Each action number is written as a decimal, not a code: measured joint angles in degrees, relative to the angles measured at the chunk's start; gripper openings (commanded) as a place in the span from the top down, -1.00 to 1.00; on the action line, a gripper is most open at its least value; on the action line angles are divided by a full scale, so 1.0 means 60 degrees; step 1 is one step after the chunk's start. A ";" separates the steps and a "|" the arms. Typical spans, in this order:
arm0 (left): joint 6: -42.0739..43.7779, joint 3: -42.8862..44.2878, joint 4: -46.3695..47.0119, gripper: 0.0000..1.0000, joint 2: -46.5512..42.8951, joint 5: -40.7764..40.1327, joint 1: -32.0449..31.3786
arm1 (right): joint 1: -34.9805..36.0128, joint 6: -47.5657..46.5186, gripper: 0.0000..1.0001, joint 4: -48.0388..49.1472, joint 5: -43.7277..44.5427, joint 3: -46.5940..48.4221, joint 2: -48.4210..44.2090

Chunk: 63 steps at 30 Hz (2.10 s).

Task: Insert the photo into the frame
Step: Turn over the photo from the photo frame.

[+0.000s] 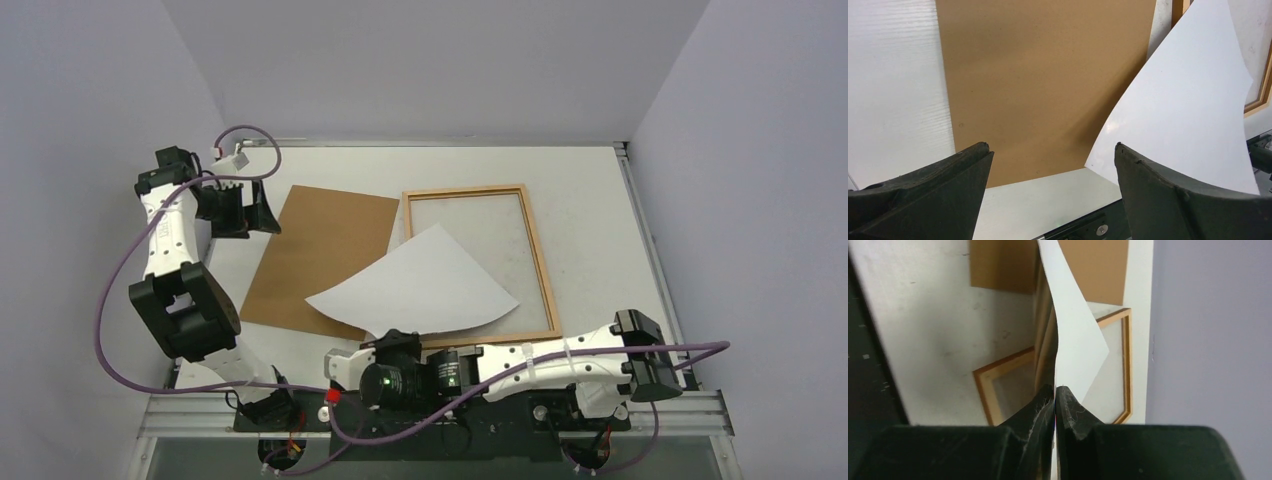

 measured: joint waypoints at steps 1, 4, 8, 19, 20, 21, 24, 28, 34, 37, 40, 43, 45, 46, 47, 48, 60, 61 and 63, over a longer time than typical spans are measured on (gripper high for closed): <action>0.0000 -0.0025 0.0011 -0.84 0.0000 0.0004 -0.0040 | 0.0204 0.0120 0.89 -0.0076 -0.0069 -0.0004 0.0004; -0.0015 -0.0186 0.0084 -0.84 0.0000 0.0015 -0.0295 | 0.0809 0.0525 0.85 -0.0331 -0.0379 -0.0073 0.0029; -0.0109 -0.0557 0.0211 -0.84 -0.0011 0.0011 -0.0860 | 0.1475 0.1428 0.36 -0.1031 -0.0878 -0.0335 0.0306; -0.0506 -0.0645 0.0423 -0.85 -0.0036 0.0004 -0.1767 | 0.1515 0.5275 -0.60 -0.2958 -0.0994 -0.1759 -0.0080; -0.0517 -0.0645 0.0437 -0.85 -0.0036 -0.0011 -0.1836 | 0.1461 0.5825 -0.67 -0.3053 -0.0984 -0.1807 -0.0197; -0.0525 -0.0645 0.0444 -0.85 -0.0036 -0.0015 -0.1880 | 0.1432 0.6309 -0.72 -0.3115 -0.0980 -0.1818 -0.0299; -0.0528 -0.0645 0.0466 -0.85 -0.0036 -0.0036 -0.2004 | 0.1264 0.7603 -0.84 -0.3129 -0.1024 -0.1807 -0.0470; -0.0510 -0.0645 0.0455 -0.85 -0.0036 -0.0055 -0.2018 | 0.1137 0.9719 -0.80 -0.3166 -0.1231 -0.1872 -0.0517; -0.0459 -0.0645 0.0452 -0.85 -0.0040 -0.0087 -0.2018 | 0.1133 1.3930 -0.79 -0.3169 -0.1475 -0.3359 -0.2062; -0.0448 -0.0645 0.0433 -0.85 -0.0040 -0.0076 -0.2018 | 0.1151 1.5835 -0.80 -0.2856 -0.1461 -0.4346 -0.3759; -0.0448 -0.0645 0.0430 -0.83 -0.0040 -0.0076 -0.2018 | 0.1144 1.7380 -0.79 -0.2273 -0.1290 -0.5410 -0.5311; -0.0444 -0.0645 0.0430 -0.83 -0.0040 -0.0080 -0.2018 | 0.0984 1.8320 -0.80 -0.1818 -0.1086 -0.6182 -0.6040; -0.0437 -0.0648 0.0430 -0.83 -0.0040 -0.0080 -0.2018 | 0.0696 1.8713 -0.80 -0.1515 -0.1031 -0.6492 -0.6142; -0.0430 -0.0648 0.0430 -0.83 -0.0040 -0.0080 -0.2018 | 0.0506 1.8793 -0.80 -0.1322 -0.1027 -0.6612 -0.6138; -0.0419 -0.0648 0.0430 -0.83 -0.0040 -0.0080 -0.2018 | 0.0339 1.8830 -0.82 -0.1137 -0.1038 -0.6706 -0.6127; -0.0415 -0.0648 0.0430 -0.83 -0.0040 -0.0080 -0.2018 | 0.0109 1.8852 -0.84 -0.0878 -0.1067 -0.6823 -0.6113; -0.0415 -0.0678 0.0430 -0.83 -0.0040 -0.0076 -0.2018 | -0.2954 1.7722 -0.96 0.2393 -0.2415 -0.8517 -0.5370; -0.0415 -0.0678 0.0430 -0.82 -0.0040 -0.0076 -0.2018 | -0.3034 1.7631 -0.96 0.2616 -0.2535 -0.8513 -0.5195; -0.0415 -0.0678 0.0430 -0.82 -0.0040 -0.0073 -0.2018 | -0.3133 1.7507 -0.90 0.3005 -0.2772 -0.8513 -0.4827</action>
